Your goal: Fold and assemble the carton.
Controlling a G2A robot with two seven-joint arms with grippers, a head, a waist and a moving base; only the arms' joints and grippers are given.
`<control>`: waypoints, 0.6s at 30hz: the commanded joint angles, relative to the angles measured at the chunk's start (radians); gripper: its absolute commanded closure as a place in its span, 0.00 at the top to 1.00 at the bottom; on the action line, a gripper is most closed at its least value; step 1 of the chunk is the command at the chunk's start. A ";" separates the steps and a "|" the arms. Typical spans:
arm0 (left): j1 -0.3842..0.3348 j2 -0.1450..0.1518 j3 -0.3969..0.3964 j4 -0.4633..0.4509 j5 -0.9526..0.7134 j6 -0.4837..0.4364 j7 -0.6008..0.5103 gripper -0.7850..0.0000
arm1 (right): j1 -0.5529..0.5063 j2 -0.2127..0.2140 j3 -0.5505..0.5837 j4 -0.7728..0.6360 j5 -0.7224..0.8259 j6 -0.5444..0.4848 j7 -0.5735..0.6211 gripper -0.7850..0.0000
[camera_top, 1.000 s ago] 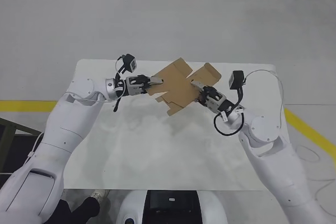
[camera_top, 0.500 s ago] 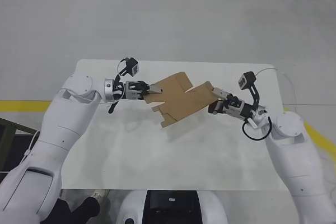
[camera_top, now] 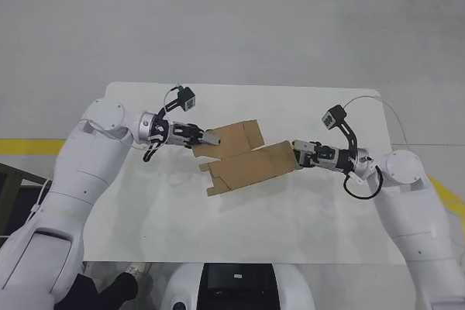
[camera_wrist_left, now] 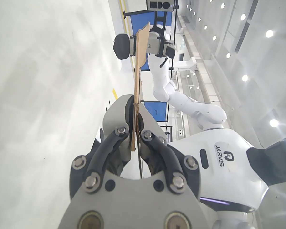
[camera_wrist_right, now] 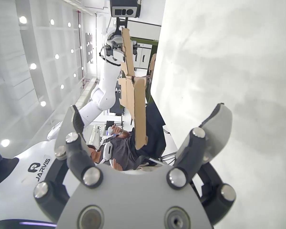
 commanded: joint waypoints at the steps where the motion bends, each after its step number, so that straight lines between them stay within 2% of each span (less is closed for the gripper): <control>1: 0.000 -0.002 -0.002 0.007 -0.012 -0.008 0.010 0.00 | 0.000 0.000 0.001 0.000 0.000 0.000 -0.001 1.00; 11: 0.003 -0.003 -0.002 0.005 -0.011 -0.008 0.020 0.00 | 0.000 0.000 0.001 0.000 0.000 0.000 -0.001 1.00; 14: 0.027 0.001 -0.008 -0.035 0.002 0.008 0.054 0.00 | -0.009 0.000 -0.007 -0.014 -0.008 0.005 -0.011 1.00; 18: 0.043 0.008 -0.020 -0.062 0.011 0.029 0.056 0.00 | 0.002 0.001 -0.028 -0.013 0.006 -0.029 0.075 1.00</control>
